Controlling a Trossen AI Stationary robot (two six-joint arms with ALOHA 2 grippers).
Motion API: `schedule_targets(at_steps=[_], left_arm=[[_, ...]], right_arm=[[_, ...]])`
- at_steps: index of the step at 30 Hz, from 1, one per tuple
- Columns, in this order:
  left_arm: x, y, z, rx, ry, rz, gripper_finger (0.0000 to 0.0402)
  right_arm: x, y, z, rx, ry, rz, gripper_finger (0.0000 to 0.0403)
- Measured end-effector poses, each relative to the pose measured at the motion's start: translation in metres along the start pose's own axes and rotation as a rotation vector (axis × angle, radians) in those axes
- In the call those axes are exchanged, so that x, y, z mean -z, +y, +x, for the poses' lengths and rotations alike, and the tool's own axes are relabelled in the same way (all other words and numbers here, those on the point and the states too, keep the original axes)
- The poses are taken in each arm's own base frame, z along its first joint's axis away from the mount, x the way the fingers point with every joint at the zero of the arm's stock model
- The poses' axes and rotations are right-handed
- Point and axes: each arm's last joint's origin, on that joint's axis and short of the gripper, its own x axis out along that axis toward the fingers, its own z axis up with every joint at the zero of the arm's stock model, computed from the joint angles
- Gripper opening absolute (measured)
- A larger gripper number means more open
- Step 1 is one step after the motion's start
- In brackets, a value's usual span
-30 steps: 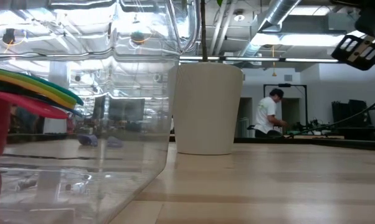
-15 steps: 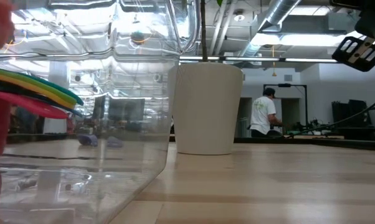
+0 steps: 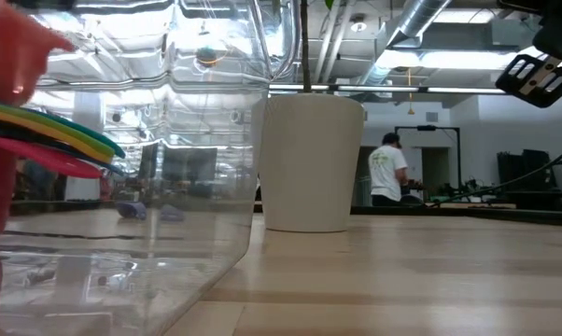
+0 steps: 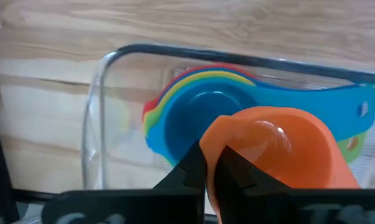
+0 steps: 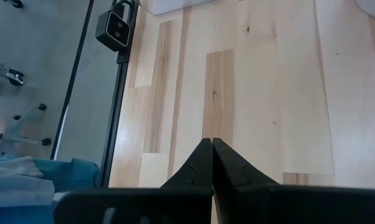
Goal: Nest measuring cups in basket
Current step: Stack the orange measuring cup on the light blue measuring cup
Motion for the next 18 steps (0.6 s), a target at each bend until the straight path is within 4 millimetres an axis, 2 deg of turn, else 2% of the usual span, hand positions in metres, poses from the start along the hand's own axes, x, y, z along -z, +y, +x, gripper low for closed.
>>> schedule_targets(at_steps=[8,18], left_arm=[[0.0031,0.0037,0.0001,-0.012,0.006,0.012,0.0001],[0.0015,0.0082,-0.0001,-0.095,0.027,0.001,0.0036]], right_arm=[[0.0011,-0.0007,0.0,0.007,0.012,-0.002,0.0013],[0.0018,-0.001,0.0,0.008,0.02,-0.002,0.0013]])
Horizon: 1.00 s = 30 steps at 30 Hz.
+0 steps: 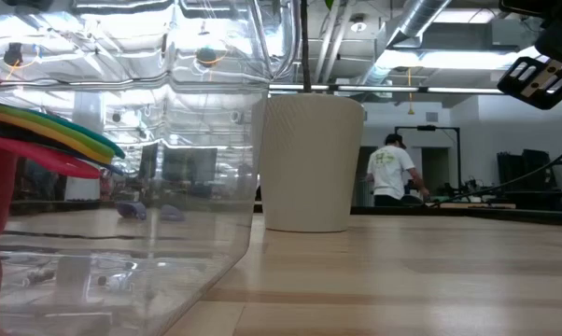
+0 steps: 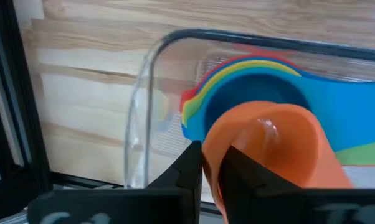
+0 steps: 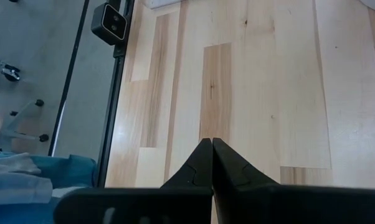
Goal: Nest measuring cups in basket
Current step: Stack the orange measuring cup on the light blue measuring cup
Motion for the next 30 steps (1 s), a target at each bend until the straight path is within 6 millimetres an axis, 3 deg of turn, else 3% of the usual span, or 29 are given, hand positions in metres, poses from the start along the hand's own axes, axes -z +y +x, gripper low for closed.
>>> schedule_targets(at_steps=[12,19,30], left_arm=[[0.0,0.0,-0.002,0.001,-0.006,0.008,0.0054],[0.019,-0.009,-0.038,0.192,0.126,0.216,0.0055],[0.045,0.019,-0.036,0.177,0.142,0.282,0.0002]], right_arm=[[0.0,0.0,0.0,-0.001,0.003,-0.001,0.0013],[0.006,-0.004,0.0,0.04,0.061,0.002,0.0013],[0.008,-0.005,-0.001,0.058,0.087,0.003,0.0013]])
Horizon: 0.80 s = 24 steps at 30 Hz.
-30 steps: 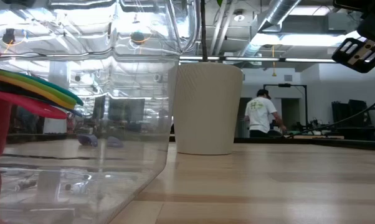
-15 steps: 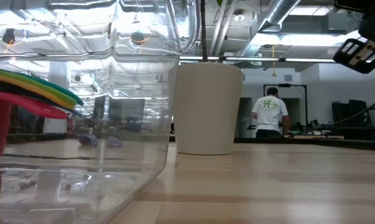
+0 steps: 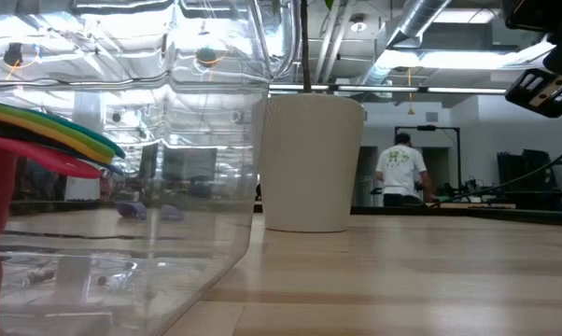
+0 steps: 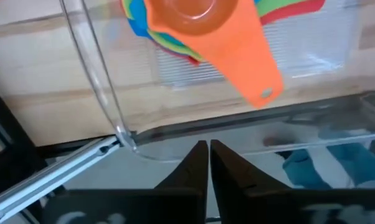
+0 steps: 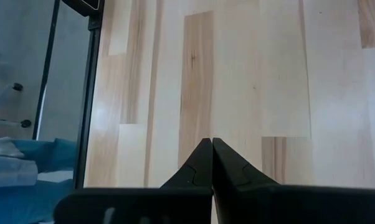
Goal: Nest measuring cups in basket
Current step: Stack the orange measuring cup on the light blue measuring cup
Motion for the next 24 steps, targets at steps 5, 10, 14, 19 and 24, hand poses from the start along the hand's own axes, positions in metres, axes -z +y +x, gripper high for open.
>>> schedule_targets(at_steps=[5,10,14,19,24], left_arm=[[0.001,-0.002,0.015,-0.065,-0.007,0.054,0.0],[-0.001,-0.009,0.038,-0.11,-0.057,0.08,0.0],[-0.002,-0.014,0.051,-0.152,-0.029,0.118,0.0],[-0.002,-0.021,0.068,-0.192,0.024,0.179,0.0],[-0.012,-0.028,0.065,-0.14,-0.067,0.16,0.0]], right_arm=[[0.0,0.0,0.0,0.0,0.0,0.0,0.0013],[0.0,0.0,0.0,0.003,0.005,0.003,0.0013],[0.001,0.0,0.0,0.005,0.006,0.003,0.0013],[0.001,0.0,0.0,0.005,0.007,0.003,0.0013],[0.001,-0.001,0.0,0.006,0.008,0.003,0.0013]])
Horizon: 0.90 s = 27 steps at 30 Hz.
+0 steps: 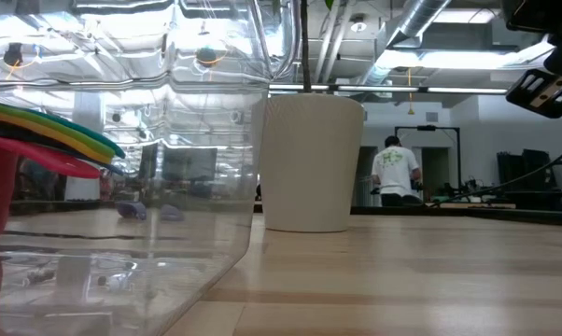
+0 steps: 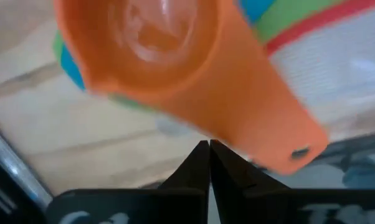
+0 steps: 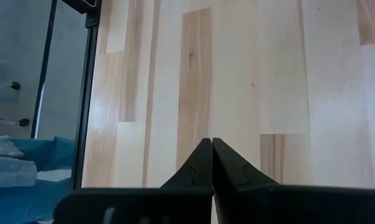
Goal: Nest measuring cups in basket
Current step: Stack the orange measuring cup on the light blue measuring cup
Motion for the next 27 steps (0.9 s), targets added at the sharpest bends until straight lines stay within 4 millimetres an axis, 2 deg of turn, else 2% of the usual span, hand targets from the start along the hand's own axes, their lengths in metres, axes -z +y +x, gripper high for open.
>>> schedule_targets(at_steps=[6,15,22,27], left_arm=[[-0.015,-0.007,-0.003,0.016,0.002,0.033,0.0],[-0.035,-0.023,-0.006,0.131,-0.052,0.032,0.0],[-0.028,-0.029,-0.023,0.2,-0.039,0.053,0.0],[-0.021,-0.027,-0.025,0.19,-0.014,0.094,0.0]], right_arm=[[0.0,0.0,0.0,0.003,0.004,0.0,0.0013],[0.0,0.0,0.0,0.003,0.004,0.0,0.0013],[0.0,0.0,0.0,0.003,0.004,-0.004,0.0013],[0.0,0.0,0.0,0.004,0.004,-0.024,0.0013]])
